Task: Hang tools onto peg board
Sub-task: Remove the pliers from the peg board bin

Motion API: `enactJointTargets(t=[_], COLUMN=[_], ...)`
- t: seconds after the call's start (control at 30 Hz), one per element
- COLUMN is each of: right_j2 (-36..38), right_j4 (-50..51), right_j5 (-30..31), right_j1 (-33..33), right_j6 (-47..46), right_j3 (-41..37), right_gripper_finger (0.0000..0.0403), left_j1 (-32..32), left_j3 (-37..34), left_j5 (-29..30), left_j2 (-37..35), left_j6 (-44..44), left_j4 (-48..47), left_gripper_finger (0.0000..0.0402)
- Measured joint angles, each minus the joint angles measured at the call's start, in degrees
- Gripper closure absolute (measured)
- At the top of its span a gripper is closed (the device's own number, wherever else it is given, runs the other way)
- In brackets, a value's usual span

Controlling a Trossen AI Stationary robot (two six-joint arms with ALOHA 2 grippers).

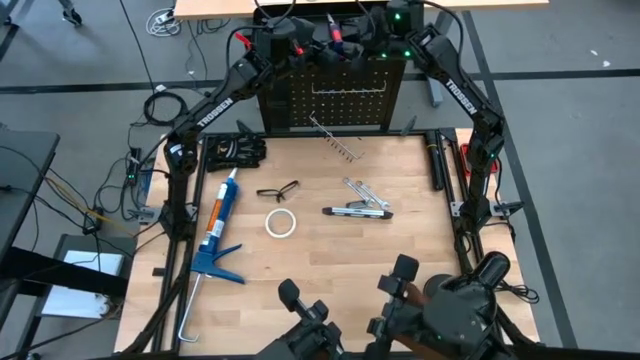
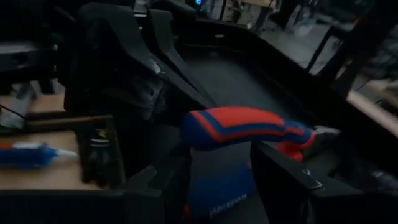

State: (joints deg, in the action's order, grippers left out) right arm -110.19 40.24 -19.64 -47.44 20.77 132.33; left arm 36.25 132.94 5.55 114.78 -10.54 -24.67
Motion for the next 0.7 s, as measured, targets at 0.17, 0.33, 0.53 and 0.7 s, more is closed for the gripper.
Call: enactJointTargets(t=[0.17,0.33,0.53,0.7], right_j2=[0.0,0.0,-0.2,-0.2], right_j4=[-1.5,-1.5,-2.5,-2.3], right_j5=[2.7,3.2,3.4,3.6], right_j1=[0.7,0.6,0.5,0.5], right_j6=[5.5,6.3,6.3,3.1], right_j3=[0.0,0.0,0.0,-0.1], right_gripper_finger=[0.0226,0.0225,0.0226,0.0226], left_j1=[0.0,0.0,0.1,0.1], left_j3=[0.0,-0.1,-0.1,-0.1], left_j5=[0.2,0.6,2.0,2.2], left_j2=[0.0,0.0,0.0,0.0], left_j6=[0.0,0.0,1.6,3.0], left_j4=[0.1,1.0,1.4,1.6], left_gripper_finger=[0.0387,0.0387,0.0387,0.0387])
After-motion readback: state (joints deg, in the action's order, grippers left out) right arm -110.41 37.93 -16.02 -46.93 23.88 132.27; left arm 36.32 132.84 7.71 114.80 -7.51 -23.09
